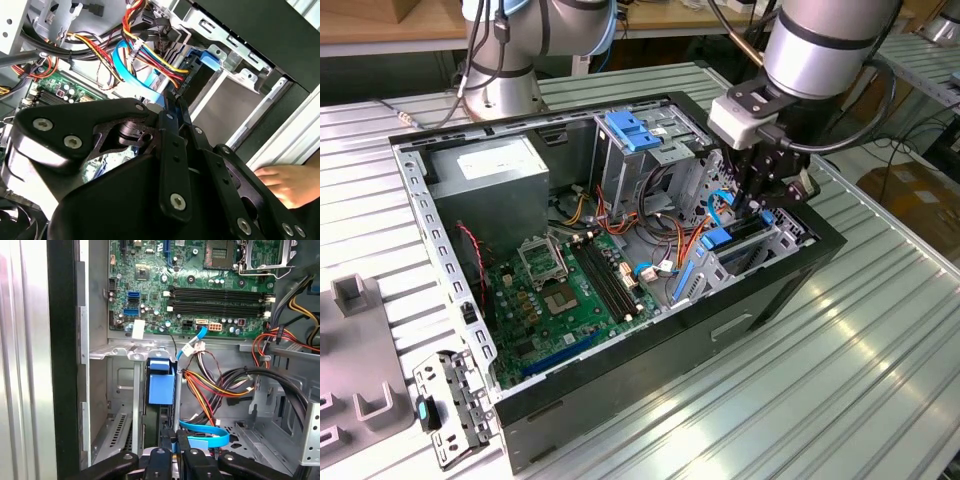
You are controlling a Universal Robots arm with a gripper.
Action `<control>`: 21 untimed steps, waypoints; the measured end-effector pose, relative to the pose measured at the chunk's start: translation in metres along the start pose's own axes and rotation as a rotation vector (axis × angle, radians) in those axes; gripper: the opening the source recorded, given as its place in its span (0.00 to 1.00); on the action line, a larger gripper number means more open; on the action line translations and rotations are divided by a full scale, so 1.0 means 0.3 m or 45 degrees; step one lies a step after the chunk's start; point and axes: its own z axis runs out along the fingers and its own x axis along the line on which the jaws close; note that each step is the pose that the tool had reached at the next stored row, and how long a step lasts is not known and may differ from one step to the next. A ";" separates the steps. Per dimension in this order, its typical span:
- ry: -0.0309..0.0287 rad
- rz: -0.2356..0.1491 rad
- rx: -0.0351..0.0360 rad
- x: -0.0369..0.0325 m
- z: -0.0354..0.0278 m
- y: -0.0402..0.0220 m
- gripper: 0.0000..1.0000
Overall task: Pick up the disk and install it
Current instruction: 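Insert the second disk wire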
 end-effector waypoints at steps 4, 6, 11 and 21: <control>-0.0229 0.004 0.0010 0.016 0.004 0.002 0.16; -0.0254 0.004 0.0010 0.017 0.004 0.002 0.16; -0.0259 0.004 0.0010 0.017 0.004 0.002 0.16; -0.0322 0.005 0.0013 0.031 0.008 0.003 0.16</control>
